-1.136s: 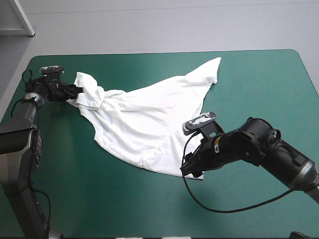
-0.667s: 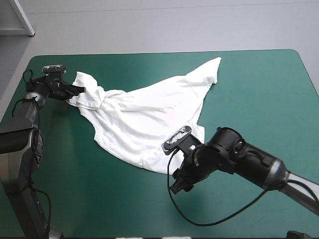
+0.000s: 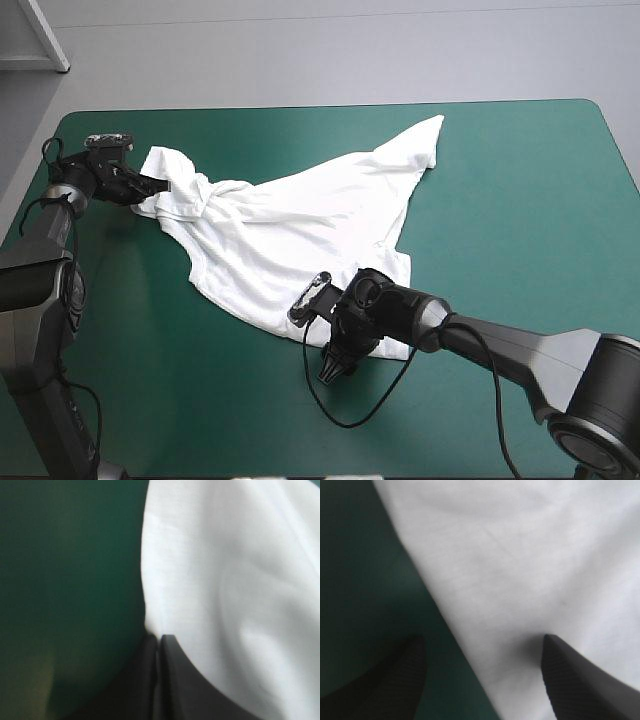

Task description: Fold the cloth

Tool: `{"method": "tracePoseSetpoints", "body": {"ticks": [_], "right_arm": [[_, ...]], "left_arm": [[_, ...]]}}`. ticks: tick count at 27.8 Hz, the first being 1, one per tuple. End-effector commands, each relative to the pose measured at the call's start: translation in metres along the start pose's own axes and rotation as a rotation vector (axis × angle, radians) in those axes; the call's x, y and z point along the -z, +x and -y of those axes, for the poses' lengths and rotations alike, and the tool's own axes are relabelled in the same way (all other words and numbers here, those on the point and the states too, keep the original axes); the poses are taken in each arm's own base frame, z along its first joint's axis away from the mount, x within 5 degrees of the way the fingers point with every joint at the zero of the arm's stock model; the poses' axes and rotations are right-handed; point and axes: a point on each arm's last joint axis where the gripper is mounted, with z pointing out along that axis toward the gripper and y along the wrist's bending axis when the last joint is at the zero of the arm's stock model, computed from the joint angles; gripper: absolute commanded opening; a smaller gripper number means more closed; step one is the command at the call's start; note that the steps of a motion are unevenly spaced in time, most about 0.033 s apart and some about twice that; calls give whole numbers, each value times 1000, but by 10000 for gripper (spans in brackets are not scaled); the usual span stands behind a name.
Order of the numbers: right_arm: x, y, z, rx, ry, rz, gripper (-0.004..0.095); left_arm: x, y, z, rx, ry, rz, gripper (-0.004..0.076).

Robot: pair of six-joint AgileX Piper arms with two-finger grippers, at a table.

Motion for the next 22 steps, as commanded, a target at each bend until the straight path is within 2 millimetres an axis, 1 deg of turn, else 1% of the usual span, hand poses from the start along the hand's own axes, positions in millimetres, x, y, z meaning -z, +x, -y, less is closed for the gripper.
{"method": "tracePoseSetpoints", "body": {"ticks": [1, 3, 4, 6, 9, 10, 11, 13, 15, 17, 19, 22], "right_arm": [[7, -10, 5, 39, 63, 80, 602], [0, -10, 5, 40, 67, 61, 600], [-5, -10, 5, 37, 63, 47, 576], [-9, -10, 3, 24, 47, 33, 416], [-10, -11, 1, 9, 31, 38, 65], [-9, -11, 2, 3, 31, 43, -25], [-8, -12, 2, -10, 31, 54, -6], [-6, -13, 2, -12, 33, 71, -17], [0, -13, 4, -40, 51, 96, -17], [10, -13, 9, -52, 90, 127, -17], [27, -12, 16, -69, 147, 168, -17], [62, -8, 30, -110, 259, 258, -17]], "left_arm": [[38, -20, 2, -5, -6, 92, 21], [41, -21, 2, -6, -7, 98, 21], [44, -22, 1, -5, -9, 105, 21], [51, -24, 2, -6, -11, 120, 21], [58, -27, 2, -6, -12, 136, 21], [61, -27, 3, -7, -12, 141, 21], [63, -28, 3, -7, -11, 141, 21], [68, -29, 4, -5, -8, 147, 21], [70, -29, 4, -6, -8, 148, 21], [75, -30, 4, -6, -7, 155, 21], [86, -33, 7, 12, 11, 175, 21], [107, -40, 12, 42, 44, 238, 21]]}}
